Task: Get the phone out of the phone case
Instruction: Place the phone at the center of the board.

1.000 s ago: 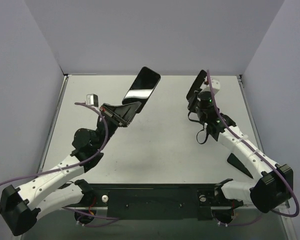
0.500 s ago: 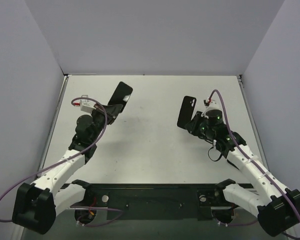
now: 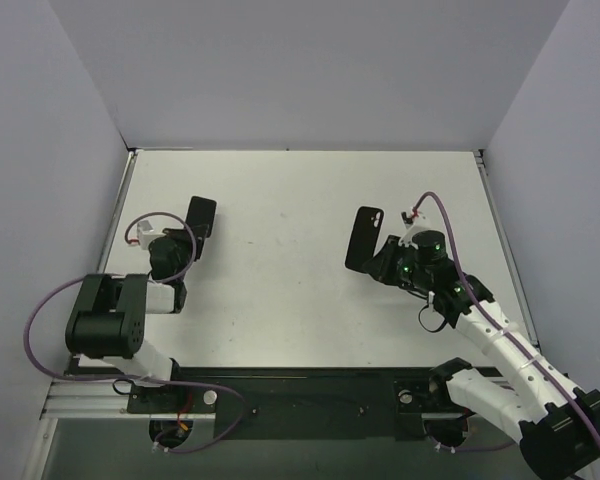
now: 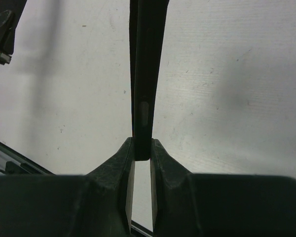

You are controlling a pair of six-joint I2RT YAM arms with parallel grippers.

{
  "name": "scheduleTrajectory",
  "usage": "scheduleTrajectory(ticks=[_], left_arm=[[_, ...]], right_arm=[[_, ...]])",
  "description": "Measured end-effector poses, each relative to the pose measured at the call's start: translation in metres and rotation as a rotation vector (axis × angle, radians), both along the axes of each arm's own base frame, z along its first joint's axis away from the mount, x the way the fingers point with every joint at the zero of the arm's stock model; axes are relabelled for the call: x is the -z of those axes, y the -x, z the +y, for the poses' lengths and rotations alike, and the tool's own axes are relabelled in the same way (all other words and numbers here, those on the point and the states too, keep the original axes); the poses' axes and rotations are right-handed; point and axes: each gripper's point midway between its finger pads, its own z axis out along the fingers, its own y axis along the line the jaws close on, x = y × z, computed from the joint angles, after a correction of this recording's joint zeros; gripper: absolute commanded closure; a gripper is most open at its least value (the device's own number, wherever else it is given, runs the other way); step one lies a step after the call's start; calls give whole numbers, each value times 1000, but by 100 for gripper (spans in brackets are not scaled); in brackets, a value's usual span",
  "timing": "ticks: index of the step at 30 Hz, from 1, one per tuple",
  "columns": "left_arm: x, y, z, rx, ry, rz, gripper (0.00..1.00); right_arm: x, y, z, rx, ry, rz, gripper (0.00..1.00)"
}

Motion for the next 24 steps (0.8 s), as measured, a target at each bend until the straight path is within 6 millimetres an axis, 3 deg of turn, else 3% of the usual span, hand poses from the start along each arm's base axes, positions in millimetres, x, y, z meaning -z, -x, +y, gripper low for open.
scheduleTrajectory(ticks=[5, 10, 14, 19, 24], left_arm=[[32, -40, 20, -84, 117, 7, 100], [57, -100, 35, -120, 208, -5, 100], [55, -137, 52, -140, 228, -66, 100], [46, -183, 58, -104, 274, -146, 100], [56, -193, 59, -55, 296, -106, 99]], right_arm=[[0, 3, 4, -21, -14, 1, 100], [-7, 5, 4, -25, -23, -21, 100], [-12, 7, 3, -26, -27, -37, 100], [-14, 8, 2, -26, -30, -43, 100], [-13, 9, 2, -26, -27, -37, 100]])
